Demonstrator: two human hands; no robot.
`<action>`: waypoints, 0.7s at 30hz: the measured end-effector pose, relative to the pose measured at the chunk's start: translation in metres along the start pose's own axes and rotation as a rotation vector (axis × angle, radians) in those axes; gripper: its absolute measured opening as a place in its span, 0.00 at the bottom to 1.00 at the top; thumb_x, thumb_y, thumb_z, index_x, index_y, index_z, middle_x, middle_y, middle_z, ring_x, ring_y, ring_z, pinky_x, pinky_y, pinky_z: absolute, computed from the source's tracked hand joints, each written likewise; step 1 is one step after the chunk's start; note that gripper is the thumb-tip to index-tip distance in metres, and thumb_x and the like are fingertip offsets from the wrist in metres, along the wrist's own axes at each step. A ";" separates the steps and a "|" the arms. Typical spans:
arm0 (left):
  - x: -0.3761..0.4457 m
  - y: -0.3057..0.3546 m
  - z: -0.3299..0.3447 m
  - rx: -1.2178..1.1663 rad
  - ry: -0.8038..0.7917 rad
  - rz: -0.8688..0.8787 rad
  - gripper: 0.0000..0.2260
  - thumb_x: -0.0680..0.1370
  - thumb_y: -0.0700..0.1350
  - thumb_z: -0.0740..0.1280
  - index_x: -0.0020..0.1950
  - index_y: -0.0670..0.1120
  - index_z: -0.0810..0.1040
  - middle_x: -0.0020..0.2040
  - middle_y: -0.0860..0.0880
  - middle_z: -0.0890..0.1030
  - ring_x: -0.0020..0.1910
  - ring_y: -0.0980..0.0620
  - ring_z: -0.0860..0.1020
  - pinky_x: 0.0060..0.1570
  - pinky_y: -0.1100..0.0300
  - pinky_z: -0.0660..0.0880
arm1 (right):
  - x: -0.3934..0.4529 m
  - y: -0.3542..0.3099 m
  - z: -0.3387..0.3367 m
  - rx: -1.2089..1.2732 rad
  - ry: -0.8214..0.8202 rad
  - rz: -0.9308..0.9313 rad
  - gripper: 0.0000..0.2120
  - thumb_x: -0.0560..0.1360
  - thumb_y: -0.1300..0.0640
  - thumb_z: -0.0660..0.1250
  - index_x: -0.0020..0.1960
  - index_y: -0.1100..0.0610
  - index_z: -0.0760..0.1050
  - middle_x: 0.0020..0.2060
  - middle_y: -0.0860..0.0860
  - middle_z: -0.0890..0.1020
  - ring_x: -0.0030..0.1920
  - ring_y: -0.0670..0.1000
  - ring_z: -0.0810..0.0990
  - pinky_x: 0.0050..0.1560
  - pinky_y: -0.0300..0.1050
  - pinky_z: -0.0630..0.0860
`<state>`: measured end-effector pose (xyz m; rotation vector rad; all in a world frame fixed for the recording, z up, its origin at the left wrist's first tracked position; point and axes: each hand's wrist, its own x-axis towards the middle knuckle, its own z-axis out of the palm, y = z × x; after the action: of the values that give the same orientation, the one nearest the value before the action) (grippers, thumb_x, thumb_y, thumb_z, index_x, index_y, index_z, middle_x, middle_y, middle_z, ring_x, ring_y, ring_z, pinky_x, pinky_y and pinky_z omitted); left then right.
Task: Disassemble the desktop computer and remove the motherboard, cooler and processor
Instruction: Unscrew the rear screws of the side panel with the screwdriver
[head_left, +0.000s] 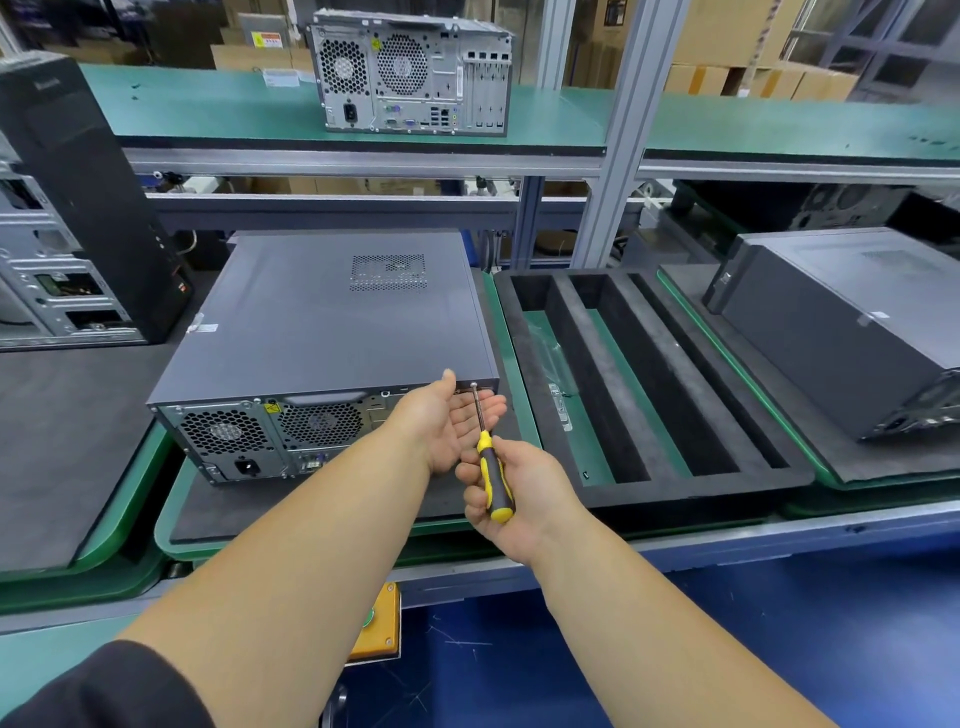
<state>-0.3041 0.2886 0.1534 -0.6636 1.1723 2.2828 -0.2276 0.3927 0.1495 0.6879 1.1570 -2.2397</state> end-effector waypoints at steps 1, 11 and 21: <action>0.000 0.000 0.000 0.000 -0.002 0.000 0.25 0.83 0.55 0.54 0.54 0.34 0.77 0.47 0.39 0.84 0.49 0.45 0.83 0.47 0.58 0.79 | 0.000 0.001 0.000 -0.019 0.019 -0.010 0.13 0.81 0.51 0.61 0.52 0.60 0.78 0.31 0.55 0.80 0.25 0.49 0.73 0.26 0.38 0.71; -0.006 0.005 0.003 0.018 -0.004 -0.009 0.24 0.84 0.53 0.53 0.56 0.33 0.76 0.51 0.38 0.83 0.46 0.45 0.82 0.49 0.57 0.79 | 0.002 0.005 0.005 0.059 0.030 0.023 0.16 0.80 0.47 0.61 0.45 0.60 0.76 0.29 0.53 0.75 0.23 0.46 0.66 0.23 0.36 0.65; -0.004 0.006 0.001 0.025 -0.016 -0.006 0.24 0.84 0.53 0.52 0.55 0.33 0.76 0.54 0.38 0.81 0.46 0.45 0.82 0.49 0.57 0.78 | 0.004 0.007 0.002 -0.035 0.107 -0.039 0.10 0.75 0.50 0.71 0.48 0.57 0.79 0.34 0.53 0.78 0.24 0.47 0.73 0.24 0.38 0.71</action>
<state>-0.3049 0.2860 0.1595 -0.6376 1.1879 2.2608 -0.2265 0.3866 0.1439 0.7854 1.2684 -2.2332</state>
